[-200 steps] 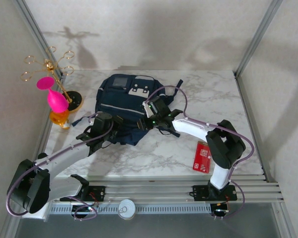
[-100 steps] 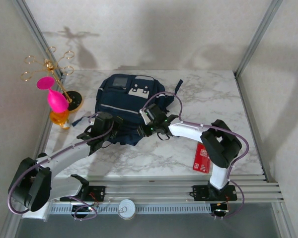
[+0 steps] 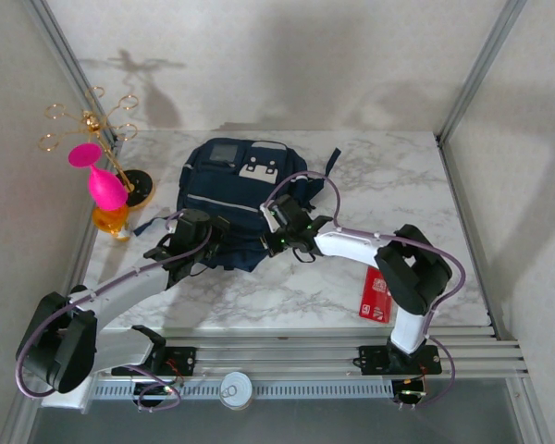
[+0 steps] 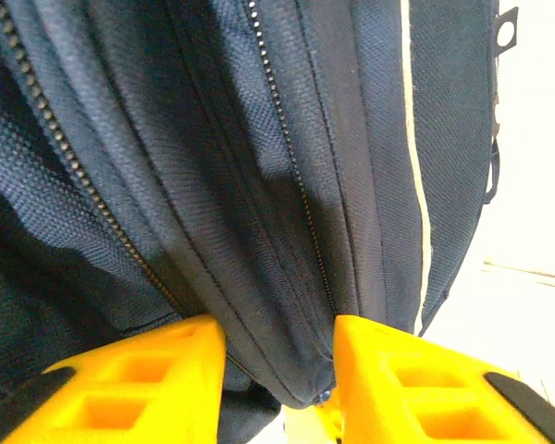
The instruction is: Pack the student bag
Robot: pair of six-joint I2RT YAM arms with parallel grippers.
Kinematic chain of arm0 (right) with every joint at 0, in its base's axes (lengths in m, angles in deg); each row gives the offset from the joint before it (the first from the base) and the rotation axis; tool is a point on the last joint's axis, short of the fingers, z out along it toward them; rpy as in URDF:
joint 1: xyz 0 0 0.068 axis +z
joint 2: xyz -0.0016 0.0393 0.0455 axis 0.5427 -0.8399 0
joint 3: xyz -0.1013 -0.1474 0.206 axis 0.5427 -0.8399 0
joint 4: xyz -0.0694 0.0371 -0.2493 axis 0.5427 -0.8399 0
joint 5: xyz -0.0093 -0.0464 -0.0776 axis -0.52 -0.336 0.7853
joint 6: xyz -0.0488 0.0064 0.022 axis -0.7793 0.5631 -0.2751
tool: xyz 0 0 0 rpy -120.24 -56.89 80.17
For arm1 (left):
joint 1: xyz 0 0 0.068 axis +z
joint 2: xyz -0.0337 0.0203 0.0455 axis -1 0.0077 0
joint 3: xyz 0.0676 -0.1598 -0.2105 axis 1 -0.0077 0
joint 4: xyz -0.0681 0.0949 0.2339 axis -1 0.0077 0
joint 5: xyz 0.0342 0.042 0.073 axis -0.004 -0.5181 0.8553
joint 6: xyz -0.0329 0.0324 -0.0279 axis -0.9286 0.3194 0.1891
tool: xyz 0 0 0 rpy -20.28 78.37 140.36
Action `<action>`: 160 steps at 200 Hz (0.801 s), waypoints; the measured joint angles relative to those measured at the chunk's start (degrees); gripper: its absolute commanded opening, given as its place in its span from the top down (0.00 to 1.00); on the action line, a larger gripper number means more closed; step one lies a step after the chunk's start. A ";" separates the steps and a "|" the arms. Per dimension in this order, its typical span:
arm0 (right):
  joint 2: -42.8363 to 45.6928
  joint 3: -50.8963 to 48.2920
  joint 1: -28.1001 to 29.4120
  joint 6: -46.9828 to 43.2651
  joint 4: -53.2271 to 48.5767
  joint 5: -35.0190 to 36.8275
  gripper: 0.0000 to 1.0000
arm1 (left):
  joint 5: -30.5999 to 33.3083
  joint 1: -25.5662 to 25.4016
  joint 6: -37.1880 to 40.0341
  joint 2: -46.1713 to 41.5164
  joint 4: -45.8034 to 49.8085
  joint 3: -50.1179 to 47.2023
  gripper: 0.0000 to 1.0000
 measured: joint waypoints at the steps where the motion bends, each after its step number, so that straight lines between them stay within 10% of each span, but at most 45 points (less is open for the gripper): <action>1: 0.13 -0.09 0.00 0.07 0.02 0.00 1.00 | 0.00 -0.17 -0.24 -0.04 -0.15 -0.02 0.56; 127: 5.70 -5.70 0.24 3.17 4.76 -0.15 1.00 | 3.96 -12.52 -20.20 12.85 -10.71 2.93 0.68; 160: 6.23 -5.81 0.61 3.43 4.48 2.29 1.00 | 5.86 -12.44 -20.61 15.52 -9.79 5.60 0.88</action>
